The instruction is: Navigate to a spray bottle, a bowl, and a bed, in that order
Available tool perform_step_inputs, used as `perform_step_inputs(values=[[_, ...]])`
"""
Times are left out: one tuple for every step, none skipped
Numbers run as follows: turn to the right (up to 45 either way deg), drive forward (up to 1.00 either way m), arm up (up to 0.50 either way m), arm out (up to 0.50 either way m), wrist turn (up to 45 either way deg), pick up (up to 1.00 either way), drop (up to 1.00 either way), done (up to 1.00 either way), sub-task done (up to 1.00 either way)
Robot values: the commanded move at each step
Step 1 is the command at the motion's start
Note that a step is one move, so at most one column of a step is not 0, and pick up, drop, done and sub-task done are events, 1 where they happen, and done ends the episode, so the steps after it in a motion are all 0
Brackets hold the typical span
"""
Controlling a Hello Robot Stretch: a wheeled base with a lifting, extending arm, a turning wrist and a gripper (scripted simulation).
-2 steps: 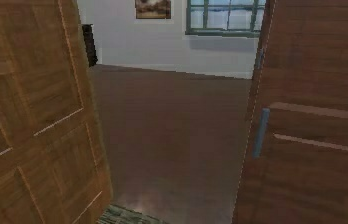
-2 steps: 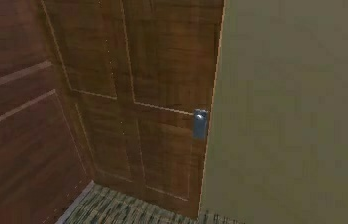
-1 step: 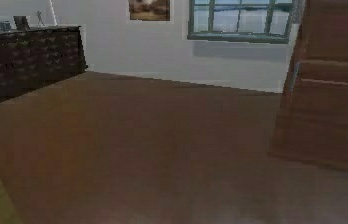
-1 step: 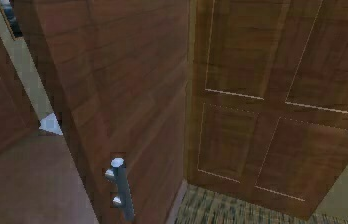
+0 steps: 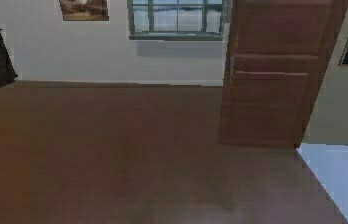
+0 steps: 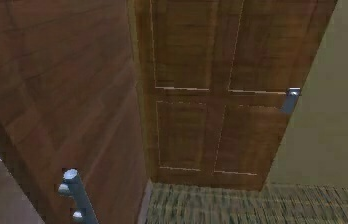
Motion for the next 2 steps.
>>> perform_step_inputs(values=[[0.0, 0.6, 0.0, 0.0, 0.0, 0.0, 0.0, 0.0, 0.0], [12.0, 0.0, 0.0, 0.0, 0.0, 0.0, 0.0, 0.0, 0.0]])
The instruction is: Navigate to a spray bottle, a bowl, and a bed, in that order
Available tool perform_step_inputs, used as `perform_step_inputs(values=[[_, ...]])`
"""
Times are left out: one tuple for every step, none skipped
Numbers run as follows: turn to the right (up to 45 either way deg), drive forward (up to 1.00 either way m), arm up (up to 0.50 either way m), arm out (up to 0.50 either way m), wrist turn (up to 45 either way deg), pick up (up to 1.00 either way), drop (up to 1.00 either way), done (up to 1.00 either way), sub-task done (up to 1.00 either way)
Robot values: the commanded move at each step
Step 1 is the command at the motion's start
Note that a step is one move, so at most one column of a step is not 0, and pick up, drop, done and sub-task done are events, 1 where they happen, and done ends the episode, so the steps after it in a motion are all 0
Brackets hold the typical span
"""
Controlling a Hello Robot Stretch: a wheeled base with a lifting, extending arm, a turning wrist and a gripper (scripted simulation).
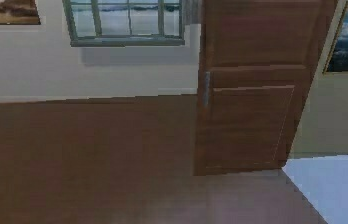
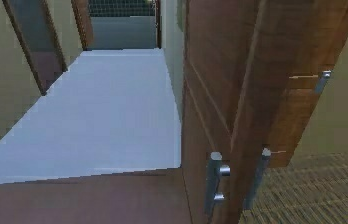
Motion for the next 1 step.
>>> perform_step_inputs(values=[[0.0, 0.15, 0.0, 0.0, 0.0, 0.0, 0.0, 0.0, 0.0]])
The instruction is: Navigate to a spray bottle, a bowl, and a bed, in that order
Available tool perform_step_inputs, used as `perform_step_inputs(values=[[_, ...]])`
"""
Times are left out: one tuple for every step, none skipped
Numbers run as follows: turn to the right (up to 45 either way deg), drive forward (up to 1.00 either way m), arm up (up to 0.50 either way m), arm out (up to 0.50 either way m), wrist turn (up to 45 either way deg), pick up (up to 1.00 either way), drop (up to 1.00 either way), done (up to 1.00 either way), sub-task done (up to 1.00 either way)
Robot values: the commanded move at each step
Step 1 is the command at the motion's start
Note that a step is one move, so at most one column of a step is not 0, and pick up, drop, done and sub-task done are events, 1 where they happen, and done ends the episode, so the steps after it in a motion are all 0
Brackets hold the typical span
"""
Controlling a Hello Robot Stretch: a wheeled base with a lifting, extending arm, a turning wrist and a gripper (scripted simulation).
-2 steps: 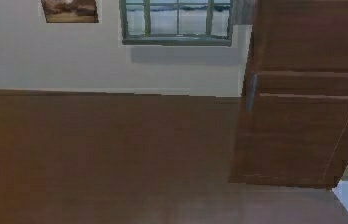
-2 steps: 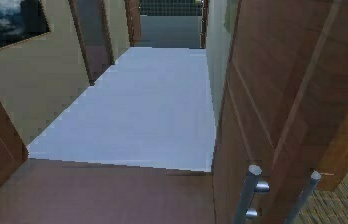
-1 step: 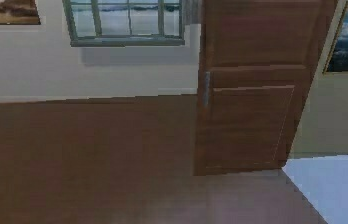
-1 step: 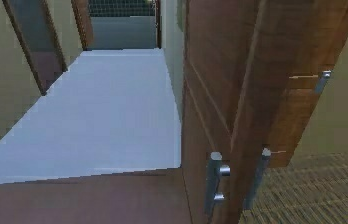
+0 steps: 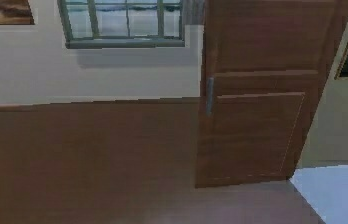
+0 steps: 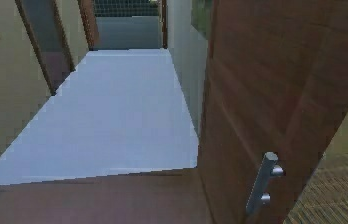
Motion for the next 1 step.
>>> perform_step_inputs(values=[[-6.0, 0.0, 0.0, 0.0, 0.0, 0.0, 0.0, 0.0, 0.0]])
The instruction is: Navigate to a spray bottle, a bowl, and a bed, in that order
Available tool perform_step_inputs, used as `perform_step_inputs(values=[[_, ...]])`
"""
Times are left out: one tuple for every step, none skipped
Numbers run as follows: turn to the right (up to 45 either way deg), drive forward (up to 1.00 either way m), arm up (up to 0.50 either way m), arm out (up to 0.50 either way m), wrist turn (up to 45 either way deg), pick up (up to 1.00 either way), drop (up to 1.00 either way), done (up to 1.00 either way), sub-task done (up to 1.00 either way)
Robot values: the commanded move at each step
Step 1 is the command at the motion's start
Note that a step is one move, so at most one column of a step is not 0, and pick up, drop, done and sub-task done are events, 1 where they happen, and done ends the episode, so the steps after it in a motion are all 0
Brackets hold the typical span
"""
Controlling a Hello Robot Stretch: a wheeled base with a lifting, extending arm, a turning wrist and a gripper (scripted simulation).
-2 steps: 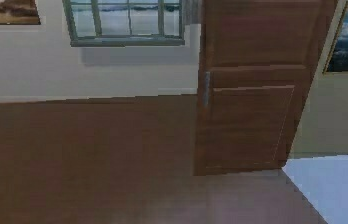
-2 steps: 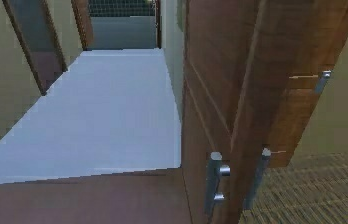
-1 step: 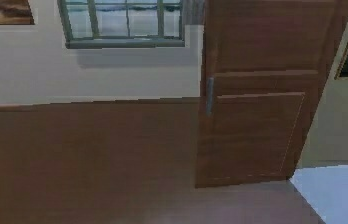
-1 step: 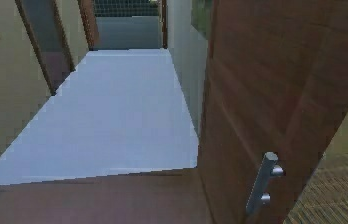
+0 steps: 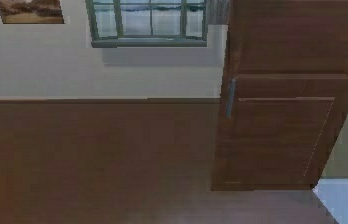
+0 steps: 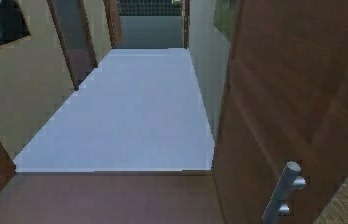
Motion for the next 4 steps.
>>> perform_step_inputs(values=[[0.0, 0.3, 0.0, 0.0, 0.0, 0.0, 0.0, 0.0, 0.0], [45.0, 0.0, 0.0, 0.0, 0.0, 0.0, 0.0, 0.0, 0.0], [42.0, 0.0, 0.0, 0.0, 0.0, 0.0, 0.0, 0.0, 0.0], [0.0, 1.0, 0.0, 0.0, 0.0, 0.0, 0.0, 0.0, 0.0]])
